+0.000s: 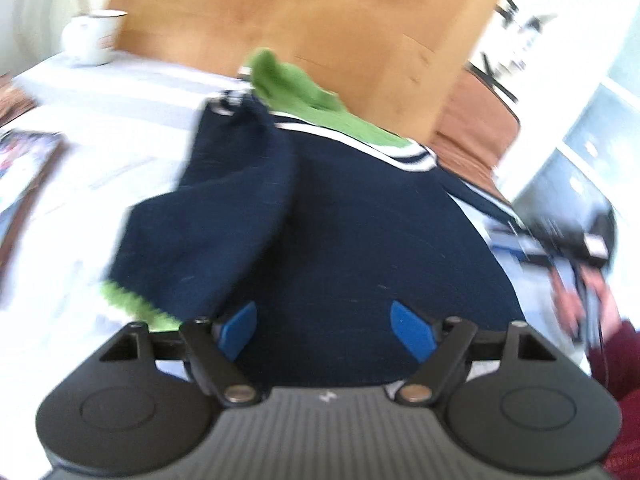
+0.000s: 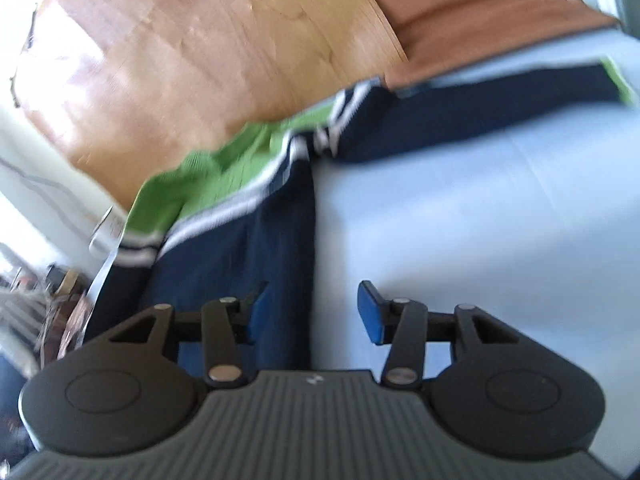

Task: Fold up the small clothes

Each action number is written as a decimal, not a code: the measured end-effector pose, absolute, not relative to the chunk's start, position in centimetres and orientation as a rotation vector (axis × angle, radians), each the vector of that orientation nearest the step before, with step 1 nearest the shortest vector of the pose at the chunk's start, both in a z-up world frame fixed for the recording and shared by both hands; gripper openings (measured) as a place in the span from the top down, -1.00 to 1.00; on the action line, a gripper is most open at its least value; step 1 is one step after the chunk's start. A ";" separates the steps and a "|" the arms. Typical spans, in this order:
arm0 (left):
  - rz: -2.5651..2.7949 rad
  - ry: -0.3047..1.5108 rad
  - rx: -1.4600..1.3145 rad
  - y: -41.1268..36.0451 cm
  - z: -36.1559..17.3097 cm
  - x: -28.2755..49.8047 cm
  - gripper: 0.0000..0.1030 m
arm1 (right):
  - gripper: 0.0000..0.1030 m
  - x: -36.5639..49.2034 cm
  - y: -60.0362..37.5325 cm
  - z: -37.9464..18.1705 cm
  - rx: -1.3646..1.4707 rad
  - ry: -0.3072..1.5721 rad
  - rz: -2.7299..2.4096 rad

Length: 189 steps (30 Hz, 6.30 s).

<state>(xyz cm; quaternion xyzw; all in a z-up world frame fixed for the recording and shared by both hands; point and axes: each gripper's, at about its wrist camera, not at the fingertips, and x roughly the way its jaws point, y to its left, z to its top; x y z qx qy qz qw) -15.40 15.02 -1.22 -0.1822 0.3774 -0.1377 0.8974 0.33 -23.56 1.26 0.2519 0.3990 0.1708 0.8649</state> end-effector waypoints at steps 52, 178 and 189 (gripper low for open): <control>-0.314 0.708 -0.398 17.3 -0.4 -16.7 -0.11 | 0.31 -4.4 -22.6 4.6 0.247 0.767 0.315; 0.040 0.654 -0.209 17.9 -1.2 7.3 0.87 | 0.74 12.7 -13.3 5.7 0.231 0.807 0.563; 0.122 0.693 -0.377 20.1 -3.6 5.4 0.63 | 0.84 18.3 -14.5 8.5 0.049 0.751 0.303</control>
